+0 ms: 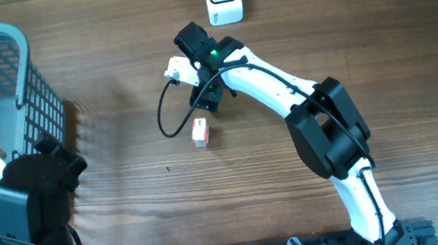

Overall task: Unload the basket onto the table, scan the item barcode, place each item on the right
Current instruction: 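Reach the right gripper to the yellow Mentos can and grasp it, then lift the Mentos can and carry it to the white scanner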

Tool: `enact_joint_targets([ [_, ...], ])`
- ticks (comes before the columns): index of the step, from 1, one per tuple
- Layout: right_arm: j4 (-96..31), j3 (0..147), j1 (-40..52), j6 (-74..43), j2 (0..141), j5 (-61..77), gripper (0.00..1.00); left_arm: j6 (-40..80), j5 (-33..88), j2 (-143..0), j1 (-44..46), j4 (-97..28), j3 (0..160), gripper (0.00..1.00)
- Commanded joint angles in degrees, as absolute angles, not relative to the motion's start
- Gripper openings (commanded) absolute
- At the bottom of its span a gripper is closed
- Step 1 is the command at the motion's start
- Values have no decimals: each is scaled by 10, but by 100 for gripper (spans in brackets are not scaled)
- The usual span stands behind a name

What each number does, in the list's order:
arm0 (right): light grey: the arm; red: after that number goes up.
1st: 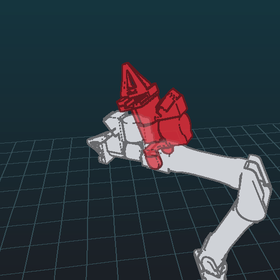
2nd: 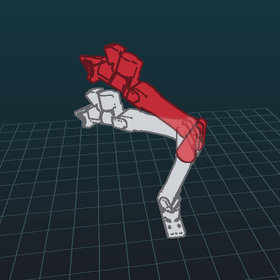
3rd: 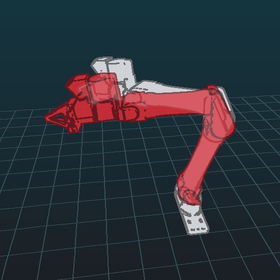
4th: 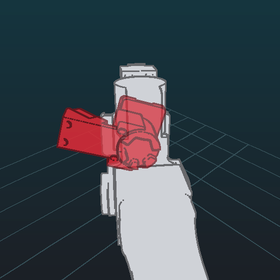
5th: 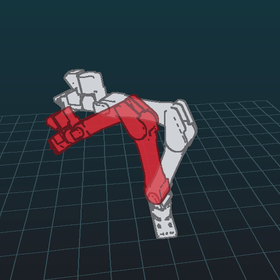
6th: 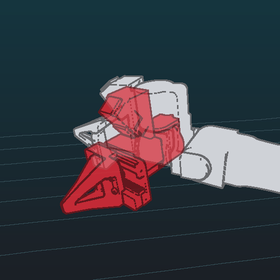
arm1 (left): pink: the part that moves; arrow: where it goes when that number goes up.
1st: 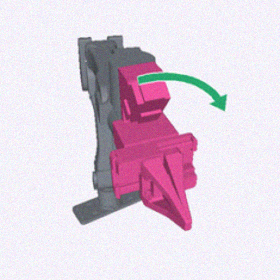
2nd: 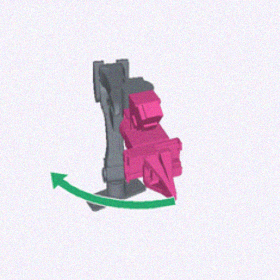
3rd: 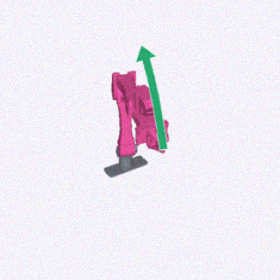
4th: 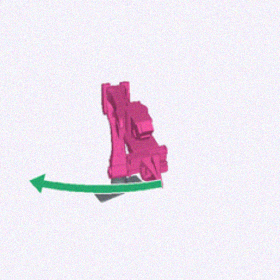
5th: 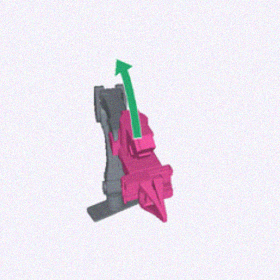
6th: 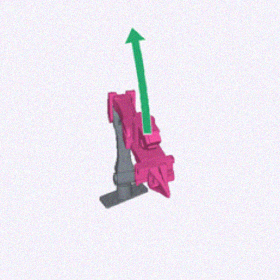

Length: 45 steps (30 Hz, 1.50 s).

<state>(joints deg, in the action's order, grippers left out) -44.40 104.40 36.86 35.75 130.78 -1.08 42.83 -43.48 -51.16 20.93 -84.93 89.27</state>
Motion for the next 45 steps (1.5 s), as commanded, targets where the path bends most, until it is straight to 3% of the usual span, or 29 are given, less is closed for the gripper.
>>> enact_joint_targets([
  [1,-435,1055,367,333,1319,0,74,442,-444,-512,206,-852,890,100],
  [3,-433,1055,367,321,1319,-1,71,442,-444,-512,206,-852,890,100],
  [5,-431,1055,366,306,1319,-13,61,442,-444,-512,206,-852,890,100],
  [10,-428,1055,366,205,1319,-82,52,449,-444,-512,206,-863,881,100],
  [22,-497,1056,366,-58,1274,-70,57,495,-444,-512,206,-860,804,100],
  [28,-556,1056,343,-160,1234,52,58,505,-444,-515,206,-859,783,100],
  [32,-622,1056,267,-226,1214,239,58,507,-444,-517,206,-859,777,100],
  [36,-689,1055,188,-246,1214,405,52,519,-440,-521,206,-860,777,100],
  [39,-718,1055,142,-257,1214,463,53,533,-440,-523,206,-860,776,100],
  [42,-727,1055,118,-317,1214,478,63,535,-431,-528,206,-857,776,100],
  [45,-724,1055,114,-375,1214,494,63,535,-427,-533,206,-858,776,100],
])
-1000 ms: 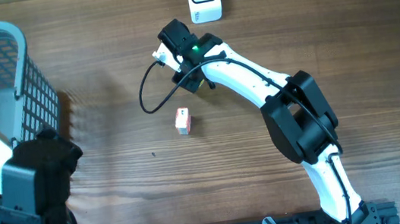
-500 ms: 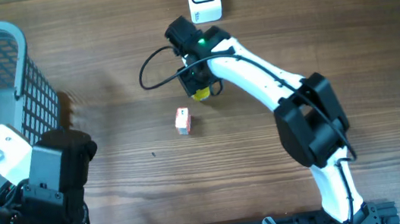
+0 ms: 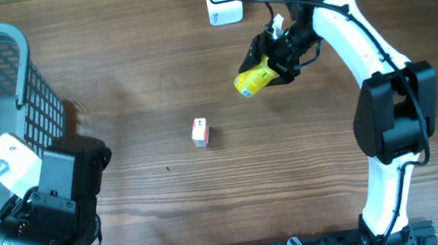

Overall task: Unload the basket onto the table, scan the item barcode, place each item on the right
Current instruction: 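Lift the Mentos can and carry it to the white scanner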

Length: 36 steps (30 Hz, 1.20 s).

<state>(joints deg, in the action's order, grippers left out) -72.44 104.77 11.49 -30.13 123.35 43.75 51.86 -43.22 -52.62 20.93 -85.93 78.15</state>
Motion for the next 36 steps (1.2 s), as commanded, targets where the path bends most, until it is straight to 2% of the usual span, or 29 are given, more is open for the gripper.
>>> enact_joint_targets([
  [1,-725,1055,114,-397,1214,507,62,534,-419,-535,206,-858,776,100],
  [4,-725,1055,114,-427,1214,563,56,534,-399,-541,206,-858,776,100],
  [16,-708,1055,114,-420,1214,554,54,534,-388,-545,206,-858,776,100],
  [24,-696,1055,114,-422,1214,554,49,534,-389,-545,206,-858,776,100],
  [33,-669,1055,114,-421,1214,504,48,534,-389,-545,206,-860,776,100],
  [36,-602,1055,114,-398,1214,422,49,534,-389,-545,206,-860,776,100],
])
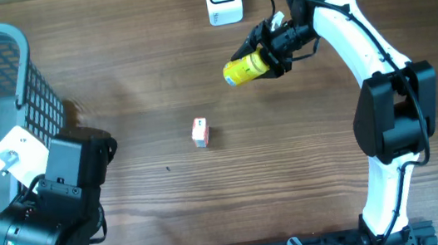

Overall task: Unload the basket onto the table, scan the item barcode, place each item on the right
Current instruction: 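Lift the Mentos can and carry it to the white scanner, then hold the Mentos can label facing the white scanner, right gripper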

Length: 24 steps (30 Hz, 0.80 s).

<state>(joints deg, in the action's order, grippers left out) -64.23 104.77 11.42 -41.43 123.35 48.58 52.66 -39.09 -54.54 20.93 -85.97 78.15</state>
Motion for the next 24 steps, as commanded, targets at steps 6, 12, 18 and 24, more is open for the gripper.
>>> enact_joint_targets([
  [6,-462,1055,114,-309,1214,364,52,534,-389,-546,206,-860,776,100],
  [12,-355,1055,114,-269,1214,290,52,534,-389,-546,206,-860,776,100],
  [18,-261,1055,114,-237,1215,215,52,534,-389,-546,206,-860,776,100],
  [24,-158,1055,115,-240,1230,206,53,534,-389,-546,206,-857,776,100],
])
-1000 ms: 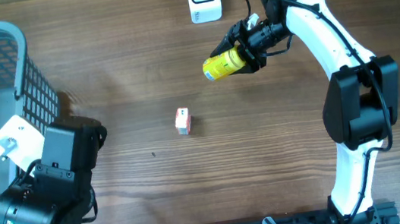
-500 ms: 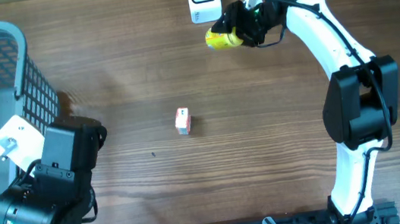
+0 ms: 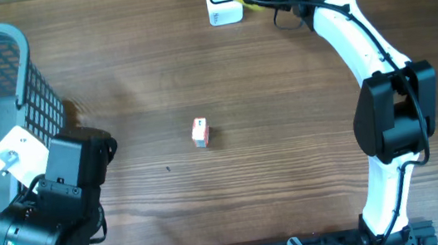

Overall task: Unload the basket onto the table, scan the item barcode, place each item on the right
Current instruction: 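Hold the Mentos can label facing the white scanner, right gripper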

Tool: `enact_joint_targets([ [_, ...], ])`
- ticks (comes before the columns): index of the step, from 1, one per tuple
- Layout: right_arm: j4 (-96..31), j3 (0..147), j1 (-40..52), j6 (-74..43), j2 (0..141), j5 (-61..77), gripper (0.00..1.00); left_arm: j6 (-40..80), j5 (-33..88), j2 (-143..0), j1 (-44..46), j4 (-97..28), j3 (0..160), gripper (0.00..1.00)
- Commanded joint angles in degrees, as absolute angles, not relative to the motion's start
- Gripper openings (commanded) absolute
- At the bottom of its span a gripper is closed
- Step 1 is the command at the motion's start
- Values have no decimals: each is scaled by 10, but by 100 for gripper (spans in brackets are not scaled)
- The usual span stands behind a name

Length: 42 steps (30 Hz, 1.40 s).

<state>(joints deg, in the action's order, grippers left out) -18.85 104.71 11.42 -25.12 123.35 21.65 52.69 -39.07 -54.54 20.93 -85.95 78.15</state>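
The white barcode scanner stands at the far edge of the table, top centre. My right gripper is just to its right, shut on a yellow item, of which only a small yellow part shows close beside the scanner. My left arm [image 3: 46, 211] is folded at the near left by the basket. Its white wrist piece [image 3: 13, 152] shows, but the fingers are hidden.
A small red and white box [image 3: 199, 131] lies in the middle of the table. A grey mesh basket fills the left side. A green and dark cluster of items sits at the right edge.
My right gripper has moved with the yellow item from right of the table's centre up to the far edge, beside the scanner. The left arm and the small box have not moved.
First my right gripper reached down mid-table just above the small box, with no yellow item visible. Then it held the yellow item raised below the scanner, and the left arm had shifted. Later the item was turned sideways. Now it sits beside the scanner.
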Motion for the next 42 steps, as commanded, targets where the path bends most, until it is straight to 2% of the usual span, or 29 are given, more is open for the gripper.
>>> enact_joint_targets([
  [1,-145,1055,117,-240,1234,206,53,534,-389,-546,206,-854,776,100],
  [8,-41,1054,145,-211,1280,193,52,534,-397,-566,206,-847,776,100],
  [15,16,1054,176,-160,1286,49,54,534,-443,-627,206,-847,776,100],
  [25,100,1054,177,-135,1336,43,55,535,-462,-639,206,-842,776,100],
  [42,132,1054,182,-107,1386,26,54,534,-462,-639,206,-827,776,100],
])
